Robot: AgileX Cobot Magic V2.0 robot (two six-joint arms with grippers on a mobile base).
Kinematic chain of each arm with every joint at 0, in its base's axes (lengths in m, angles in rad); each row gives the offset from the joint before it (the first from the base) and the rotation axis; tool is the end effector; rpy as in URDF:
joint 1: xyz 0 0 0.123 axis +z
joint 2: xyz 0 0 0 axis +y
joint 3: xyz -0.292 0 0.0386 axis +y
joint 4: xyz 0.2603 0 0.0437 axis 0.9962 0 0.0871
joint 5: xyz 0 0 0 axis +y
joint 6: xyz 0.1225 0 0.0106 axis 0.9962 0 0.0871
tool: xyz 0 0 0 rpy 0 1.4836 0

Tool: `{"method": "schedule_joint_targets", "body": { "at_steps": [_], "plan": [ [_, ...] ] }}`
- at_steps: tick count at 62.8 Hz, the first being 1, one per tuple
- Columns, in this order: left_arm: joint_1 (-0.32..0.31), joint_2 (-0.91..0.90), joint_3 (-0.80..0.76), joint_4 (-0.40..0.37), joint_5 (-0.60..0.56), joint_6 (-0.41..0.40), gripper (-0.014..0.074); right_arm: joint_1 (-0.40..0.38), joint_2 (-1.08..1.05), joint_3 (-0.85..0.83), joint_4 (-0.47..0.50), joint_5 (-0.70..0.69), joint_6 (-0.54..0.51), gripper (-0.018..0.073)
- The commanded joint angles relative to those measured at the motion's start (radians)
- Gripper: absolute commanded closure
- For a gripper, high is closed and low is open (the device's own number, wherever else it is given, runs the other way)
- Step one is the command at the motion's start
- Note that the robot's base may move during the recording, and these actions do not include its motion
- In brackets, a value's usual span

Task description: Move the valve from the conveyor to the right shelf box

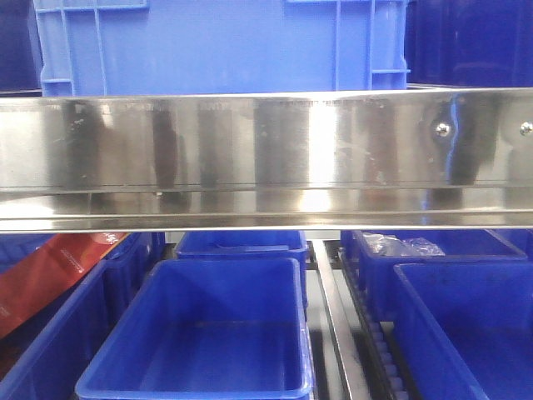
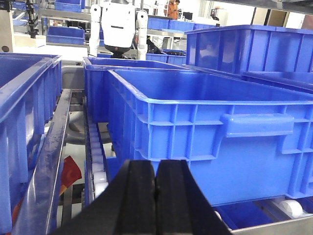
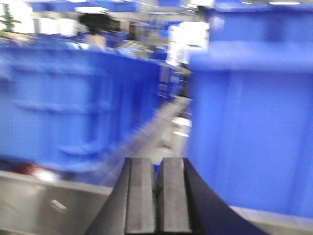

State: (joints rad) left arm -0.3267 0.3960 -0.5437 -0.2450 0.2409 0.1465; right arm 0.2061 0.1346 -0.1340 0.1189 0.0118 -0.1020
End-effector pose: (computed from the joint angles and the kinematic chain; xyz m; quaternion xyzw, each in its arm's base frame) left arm 0.1107 -0.0450 0.3528 0.1032 0.6992 -0.1669 0.6875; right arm 0.0966 0.0204 0.2531 -0.0648 0.6771 0.0820 0.7285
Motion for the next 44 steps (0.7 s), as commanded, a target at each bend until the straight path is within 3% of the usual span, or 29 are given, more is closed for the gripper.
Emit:
{"method": "schedule_joint_targets", "body": {
  "at_steps": [1, 12, 44],
  "plan": [
    [0.004, -0.004, 0.001, -0.007, -0.022, -0.003, 0.0708, -0.053, -0.061, 0.065, -0.019, -0.039, 0.004, 0.0721],
    [0.004, -0.004, 0.001, -0.007, -0.022, -0.003, 0.0708, -0.138, -0.135, 0.134, -0.02, -0.059, 0.006, 0.0721],
    [0.004, -0.004, 0.001, -0.007, -0.022, -0.003, 0.0708, -0.142, -0.135, 0.134, -0.068, -0.058, 0.006, 0.0721]
  ]
}}
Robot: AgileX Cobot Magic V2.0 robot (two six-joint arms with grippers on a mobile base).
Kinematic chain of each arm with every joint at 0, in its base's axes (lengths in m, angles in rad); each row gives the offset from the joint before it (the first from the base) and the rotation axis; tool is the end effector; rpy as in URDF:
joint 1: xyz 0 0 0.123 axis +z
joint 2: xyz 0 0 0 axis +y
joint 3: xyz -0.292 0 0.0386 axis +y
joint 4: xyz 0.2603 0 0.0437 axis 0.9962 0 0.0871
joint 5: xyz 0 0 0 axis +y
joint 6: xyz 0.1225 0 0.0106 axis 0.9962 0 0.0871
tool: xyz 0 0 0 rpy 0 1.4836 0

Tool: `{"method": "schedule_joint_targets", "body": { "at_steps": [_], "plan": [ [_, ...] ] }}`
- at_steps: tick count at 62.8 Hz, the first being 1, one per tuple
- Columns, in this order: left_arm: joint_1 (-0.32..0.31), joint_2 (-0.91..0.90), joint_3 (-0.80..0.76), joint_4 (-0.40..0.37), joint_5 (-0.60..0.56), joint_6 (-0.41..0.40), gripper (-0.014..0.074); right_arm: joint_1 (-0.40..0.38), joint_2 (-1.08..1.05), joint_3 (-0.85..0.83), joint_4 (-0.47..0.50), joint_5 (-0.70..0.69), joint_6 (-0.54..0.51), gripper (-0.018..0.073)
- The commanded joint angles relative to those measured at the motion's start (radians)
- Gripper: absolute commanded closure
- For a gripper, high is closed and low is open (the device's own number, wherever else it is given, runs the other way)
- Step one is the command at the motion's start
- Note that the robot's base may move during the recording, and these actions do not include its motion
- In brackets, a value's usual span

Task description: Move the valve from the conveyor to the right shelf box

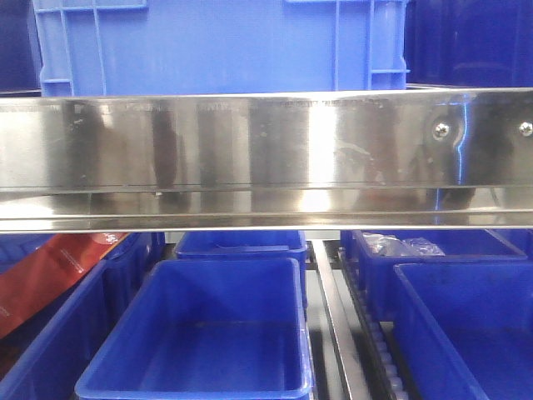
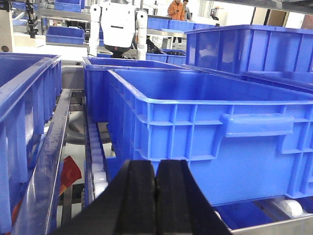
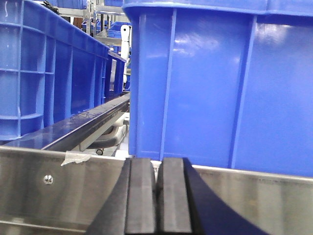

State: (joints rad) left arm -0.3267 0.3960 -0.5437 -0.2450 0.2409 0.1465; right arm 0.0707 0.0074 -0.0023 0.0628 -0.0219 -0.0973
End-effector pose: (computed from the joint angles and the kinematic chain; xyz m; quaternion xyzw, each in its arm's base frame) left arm 0.1107 -0.0450 0.3528 0.1032 0.6992 -0.1669 0.6875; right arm 0.0909 0.0063 0.2188 -0.0347 0.6685 0.0130 0.7428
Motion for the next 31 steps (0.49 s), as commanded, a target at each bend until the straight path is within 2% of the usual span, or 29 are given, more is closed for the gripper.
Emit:
{"method": "schedule_joint_targets", "body": {
  "at_steps": [1, 31],
  "plan": [
    [0.004, -0.004, 0.001, -0.007, -0.022, -0.003, 0.0708, -0.006, -0.007, 0.002, -0.012, -0.024, 0.002, 0.0721],
    [0.004, -0.004, 0.001, -0.007, -0.022, -0.003, 0.0708, -0.006, -0.007, 0.002, -0.012, -0.026, 0.002, 0.0721]
  ]
}}
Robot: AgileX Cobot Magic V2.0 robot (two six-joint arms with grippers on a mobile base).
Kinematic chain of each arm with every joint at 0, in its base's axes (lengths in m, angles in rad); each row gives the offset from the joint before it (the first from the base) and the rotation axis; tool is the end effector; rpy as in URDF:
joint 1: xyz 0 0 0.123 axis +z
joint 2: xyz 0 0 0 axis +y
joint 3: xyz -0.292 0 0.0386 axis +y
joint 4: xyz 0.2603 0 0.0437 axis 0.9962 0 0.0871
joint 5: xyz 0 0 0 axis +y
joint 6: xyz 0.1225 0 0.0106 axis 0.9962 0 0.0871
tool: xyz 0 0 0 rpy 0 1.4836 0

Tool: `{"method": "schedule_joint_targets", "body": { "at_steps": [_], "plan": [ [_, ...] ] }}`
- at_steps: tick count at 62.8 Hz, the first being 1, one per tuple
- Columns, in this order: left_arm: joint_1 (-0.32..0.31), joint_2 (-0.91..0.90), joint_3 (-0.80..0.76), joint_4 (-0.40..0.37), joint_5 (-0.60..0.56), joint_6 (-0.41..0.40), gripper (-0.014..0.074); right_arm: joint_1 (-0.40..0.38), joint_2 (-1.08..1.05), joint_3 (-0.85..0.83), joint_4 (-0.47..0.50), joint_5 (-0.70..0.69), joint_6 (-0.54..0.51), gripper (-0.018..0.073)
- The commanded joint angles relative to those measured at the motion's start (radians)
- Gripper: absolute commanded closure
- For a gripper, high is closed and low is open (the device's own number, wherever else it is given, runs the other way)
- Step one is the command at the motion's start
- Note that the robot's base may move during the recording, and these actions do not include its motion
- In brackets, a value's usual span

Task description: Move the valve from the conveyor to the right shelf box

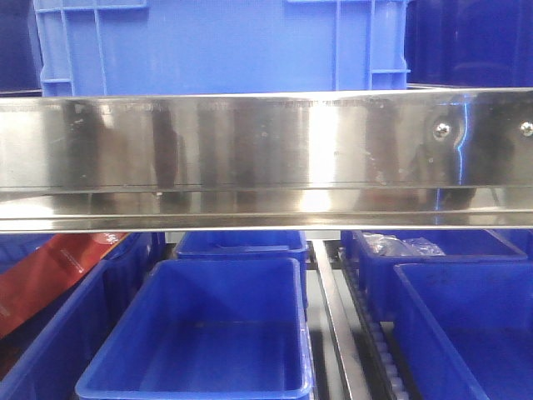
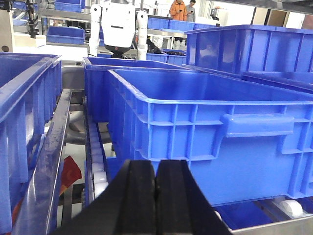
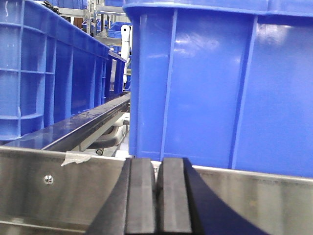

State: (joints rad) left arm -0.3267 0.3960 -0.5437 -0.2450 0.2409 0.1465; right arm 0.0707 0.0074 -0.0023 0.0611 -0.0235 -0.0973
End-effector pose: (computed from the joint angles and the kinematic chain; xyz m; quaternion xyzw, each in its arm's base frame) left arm 0.1107 -0.0450 0.3528 0.1032 0.6992 -0.1669 0.6875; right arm 0.0909 0.0063 0.2190 -0.0352 0.6679 0.0123 0.7433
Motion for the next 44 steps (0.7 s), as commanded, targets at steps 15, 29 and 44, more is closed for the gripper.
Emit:
{"method": "schedule_joint_targets", "body": {
  "at_steps": [15, 29, 44],
  "plan": [
    [0.004, -0.004, 0.001, -0.007, -0.022, -0.003, 0.0708, -0.006, -0.007, 0.002, -0.01, -0.025, 0.002, 0.0721],
    [0.017, -0.003, 0.012, 0.04, -0.03, 0.003, 0.0708, -0.006, -0.007, 0.002, -0.01, -0.025, 0.002, 0.0721],
    [0.131, -0.09, 0.156, 0.19, -0.047, -0.002, 0.0708, -0.006, -0.007, 0.002, -0.01, -0.025, 0.002, 0.0721]
  ]
}}
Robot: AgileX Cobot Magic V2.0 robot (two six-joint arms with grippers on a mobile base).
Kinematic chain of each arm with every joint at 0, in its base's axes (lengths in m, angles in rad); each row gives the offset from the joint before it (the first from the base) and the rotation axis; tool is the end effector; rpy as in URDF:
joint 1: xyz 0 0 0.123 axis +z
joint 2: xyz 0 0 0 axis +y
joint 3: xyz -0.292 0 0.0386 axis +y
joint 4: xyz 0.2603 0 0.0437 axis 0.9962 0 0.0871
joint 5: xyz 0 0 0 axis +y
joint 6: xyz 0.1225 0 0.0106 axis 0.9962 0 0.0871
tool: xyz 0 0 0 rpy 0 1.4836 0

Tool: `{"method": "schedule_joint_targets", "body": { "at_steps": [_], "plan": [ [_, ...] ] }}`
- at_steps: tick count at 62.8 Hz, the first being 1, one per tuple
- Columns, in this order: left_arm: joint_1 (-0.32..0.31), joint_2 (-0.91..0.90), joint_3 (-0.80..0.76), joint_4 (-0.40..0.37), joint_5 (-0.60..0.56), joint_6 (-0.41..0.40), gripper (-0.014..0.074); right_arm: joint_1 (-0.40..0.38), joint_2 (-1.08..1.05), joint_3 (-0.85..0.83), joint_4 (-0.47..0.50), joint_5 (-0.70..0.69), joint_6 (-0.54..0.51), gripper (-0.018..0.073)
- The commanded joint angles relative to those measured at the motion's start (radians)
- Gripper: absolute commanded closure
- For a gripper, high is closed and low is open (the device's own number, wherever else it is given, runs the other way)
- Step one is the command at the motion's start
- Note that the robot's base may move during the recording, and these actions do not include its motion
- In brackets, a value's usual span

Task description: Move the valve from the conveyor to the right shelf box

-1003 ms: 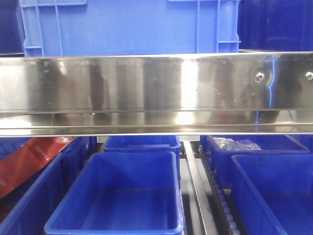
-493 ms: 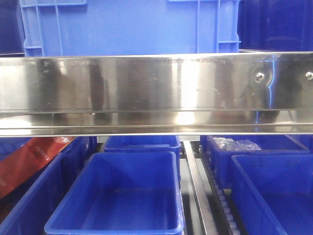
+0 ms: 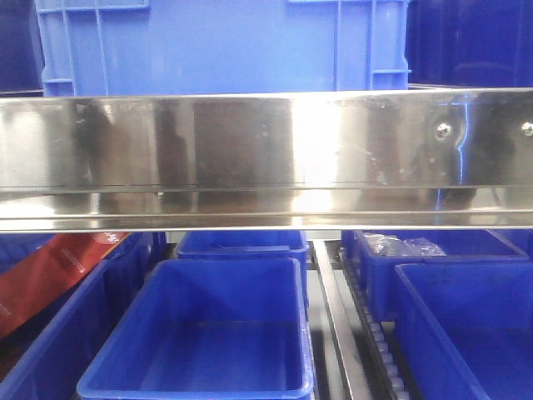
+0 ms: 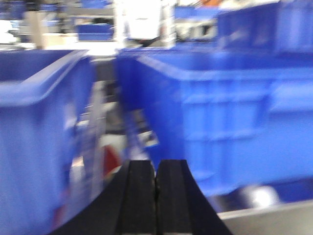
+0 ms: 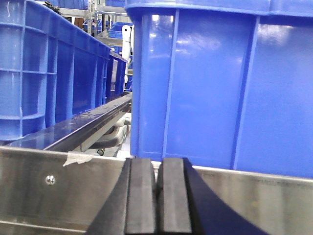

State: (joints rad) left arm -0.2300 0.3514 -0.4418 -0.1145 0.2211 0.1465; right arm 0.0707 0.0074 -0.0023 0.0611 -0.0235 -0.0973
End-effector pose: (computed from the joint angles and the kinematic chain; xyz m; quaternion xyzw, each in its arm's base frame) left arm 0.1134 -0.0297 0.3215 0.1039 0.7143 -0.0764 0.6878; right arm 0.0909 0.0063 0.2190 -0.0352 0.6679 0.0123 0.7433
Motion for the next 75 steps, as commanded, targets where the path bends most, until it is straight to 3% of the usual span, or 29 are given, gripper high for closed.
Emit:
{"method": "schedule_joint_targets", "body": {
  "at_steps": [1, 11, 25, 30, 33, 75],
  "plan": [
    [0.041, -0.057, 0.067, 0.062, -0.03, -0.012, 0.0708, -0.006, -0.007, 0.002, -0.01, -0.025, 0.002, 0.0721],
    [0.115, -0.207, 0.226, 0.106, -0.096, -0.13, 0.0708, -0.006, -0.007, 0.002, -0.01, -0.025, 0.002, 0.0721],
    [0.149, -0.351, 0.41, 0.122, -0.179, -0.137, 0.0708, -0.006, -0.007, 0.002, -0.01, -0.025, 0.002, 0.0721],
    [0.149, -0.351, 0.442, 0.12, -0.292, -0.205, 0.0708, -0.006, -0.007, 0.002, -0.01, -0.025, 0.002, 0.0721],
    [0.149, -0.351, 0.442, 0.131, -0.242, -0.222, 0.0708, -0.006, -0.007, 0.002, -0.01, -0.025, 0.002, 0.0721],
    [0.149, -0.351, 0.442, 0.148, -0.245, -0.224, 0.0708, -0.006, -0.007, 0.002, -0.01, -0.025, 0.002, 0.0721]
  ]
}}
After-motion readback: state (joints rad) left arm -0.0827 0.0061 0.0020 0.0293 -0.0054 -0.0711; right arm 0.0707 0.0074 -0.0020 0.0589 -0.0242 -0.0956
